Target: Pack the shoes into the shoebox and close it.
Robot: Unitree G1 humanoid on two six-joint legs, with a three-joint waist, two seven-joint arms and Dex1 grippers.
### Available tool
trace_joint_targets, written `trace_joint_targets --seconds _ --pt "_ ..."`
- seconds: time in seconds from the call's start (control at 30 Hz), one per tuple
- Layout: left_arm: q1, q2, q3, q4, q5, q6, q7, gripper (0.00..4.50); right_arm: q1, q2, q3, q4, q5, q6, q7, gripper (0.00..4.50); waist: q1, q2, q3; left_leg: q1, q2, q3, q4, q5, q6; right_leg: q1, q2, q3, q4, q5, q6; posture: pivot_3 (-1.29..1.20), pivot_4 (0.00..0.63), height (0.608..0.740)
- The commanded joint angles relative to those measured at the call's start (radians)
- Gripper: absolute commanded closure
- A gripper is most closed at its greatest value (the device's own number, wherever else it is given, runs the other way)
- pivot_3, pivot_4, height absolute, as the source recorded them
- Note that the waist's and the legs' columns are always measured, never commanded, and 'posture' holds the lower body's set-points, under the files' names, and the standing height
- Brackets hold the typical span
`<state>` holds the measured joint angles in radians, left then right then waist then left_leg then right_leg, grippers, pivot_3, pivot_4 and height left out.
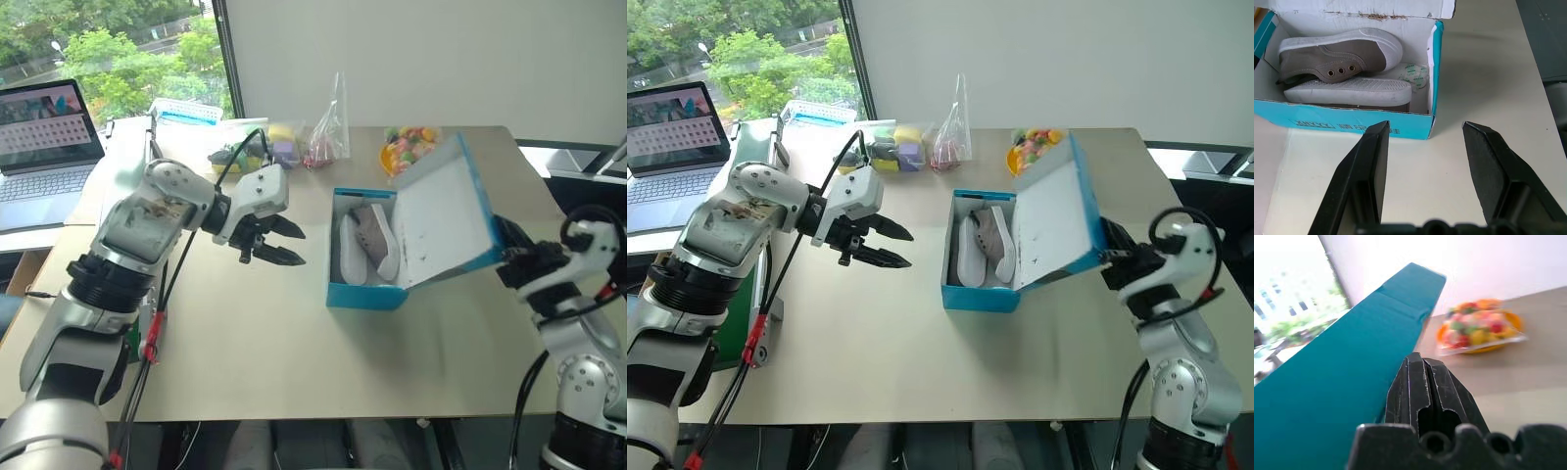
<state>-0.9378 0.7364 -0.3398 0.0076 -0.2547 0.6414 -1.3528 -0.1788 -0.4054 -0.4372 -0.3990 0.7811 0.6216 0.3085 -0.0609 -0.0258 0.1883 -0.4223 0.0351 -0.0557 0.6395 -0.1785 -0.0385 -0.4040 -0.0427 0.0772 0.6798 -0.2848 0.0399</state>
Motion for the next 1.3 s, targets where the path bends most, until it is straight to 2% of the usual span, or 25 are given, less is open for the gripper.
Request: trace_joint_targets --seconds 0.03,0.27,0.6,0.83,0.93,0.97,1.03,1.07,1.13,1.23,1.3 --pt "0.007 0.019 0.040 -0.043 0.004 0.005 0.024 1.99 -0.023 -0.015 0.131 -0.018 0.009 0.062 0.047 4.42 0.001 0.000 0.000 -0.001 0.000 0.000 0.000 0.000 0.000 0.000 0.000 0.000 0.000 0.000 0.000 0.00 0.150 0.740" --pt "0.059 0.041 0.071 -0.102 -0.008 0.033 0.077 1.99 -0.153 -0.039 0.308 0.200 -0.117 0.038 0.154 4.42 0.006 0.000 0.000 -0.001 0.000 0.000 0.000 0.000 0.001 -0.001 0.000 0.000 -0.001 0.000 0.000 0.00 0.150 0.740" --pt "0.161 0.062 0.129 -0.250 -0.056 0.137 0.166 1.99 -0.587 0.080 0.450 0.845 -0.326 -0.120 0.337 4.42 -0.007 0.000 0.001 -0.001 0.000 0.000 0.000 0.000 0.001 -0.001 0.000 0.000 -0.001 0.002 -0.004 0.00 0.150 0.740" --pt "0.245 0.094 0.186 -0.369 -0.099 0.228 0.236 1.99 -0.650 0.121 0.614 1.187 -0.575 -0.228 0.409 4.42 -0.013 -0.005 -0.002 0.002 0.000 0.000 0.000 -0.001 0.002 0.002 0.000 -0.001 -0.001 0.003 -0.004 0.00 0.150 0.740" --pt "0.285 0.115 0.200 -0.418 -0.115 0.254 0.256 1.99 -0.658 0.105 0.705 1.282 -0.712 -0.241 0.382 4.42 -0.015 -0.008 -0.005 0.019 0.001 0.000 -0.002 -0.002 0.002 0.017 0.000 0.000 -0.002 0.000 -0.003 0.00 0.150 0.740" --pt "0.292 0.119 0.203 -0.428 -0.120 0.259 0.263 1.99 -0.661 0.100 0.721 1.296 -0.740 -0.248 0.379 4.42 -0.014 -0.010 -0.008 0.024 0.000 0.001 -0.005 -0.002 0.002 0.021 0.000 0.000 -0.003 -0.003 0.001 0.00 0.150 0.740" --pt "0.303 0.121 0.213 -0.442 -0.129 0.270 0.279 1.99 -0.669 0.100 0.721 1.296 -0.757 -0.263 0.390 4.42 -0.011 -0.014 -0.014 0.034 0.001 0.001 -0.008 -0.002 0.002 0.030 0.000 0.000 -0.004 -0.004 0.000 0.00 0.150 0.740" --pt "0.308 0.119 0.219 -0.448 -0.133 0.274 0.289 1.99 -0.675 0.103 0.706 1.283 -0.751 -0.268 0.395 4.42 -0.009 -0.015 -0.015 0.043 0.001 0.000 -0.011 -0.002 0.001 0.038 0.000 -0.001 -0.008 -0.006 -0.001 0.00 0.150 0.740" --pt "0.317 0.109 0.236 -0.453 -0.138 0.284 0.320 1.99 -0.693 0.111 0.630 1.202 -0.686 -0.261 0.411 4.42 -0.008 -0.015 -0.016 0.047 0.002 -0.001 -0.012 -0.002 0.001 0.043 0.000 -0.002 -0.011 -0.006 -0.002 0.00 0.150 0.740" --pt "0.331 0.093 0.270 -0.443 -0.151 0.291 0.363 1.99 -0.663 0.096 0.519 0.896 -0.535 -0.181 0.478 4.42 -0.005 -0.014 -0.014 0.045 0.002 -0.001 -0.013 -0.002 0.001 0.045 0.000 -0.003 -0.016 -0.006 -0.001 0.00 0.150 0.740" --pt "0.338 0.084 0.286 -0.429 -0.160 0.288 0.383 1.99 -0.606 0.056 0.496 0.663 -0.471 -0.111 0.518 4.42 -0.004 -0.013 -0.014 0.032 0.002 -0.002 -0.012 -0.002 0.002 0.032 0.000 -0.003 -0.014 -0.005 -0.001 0.00 0.150 0.740"
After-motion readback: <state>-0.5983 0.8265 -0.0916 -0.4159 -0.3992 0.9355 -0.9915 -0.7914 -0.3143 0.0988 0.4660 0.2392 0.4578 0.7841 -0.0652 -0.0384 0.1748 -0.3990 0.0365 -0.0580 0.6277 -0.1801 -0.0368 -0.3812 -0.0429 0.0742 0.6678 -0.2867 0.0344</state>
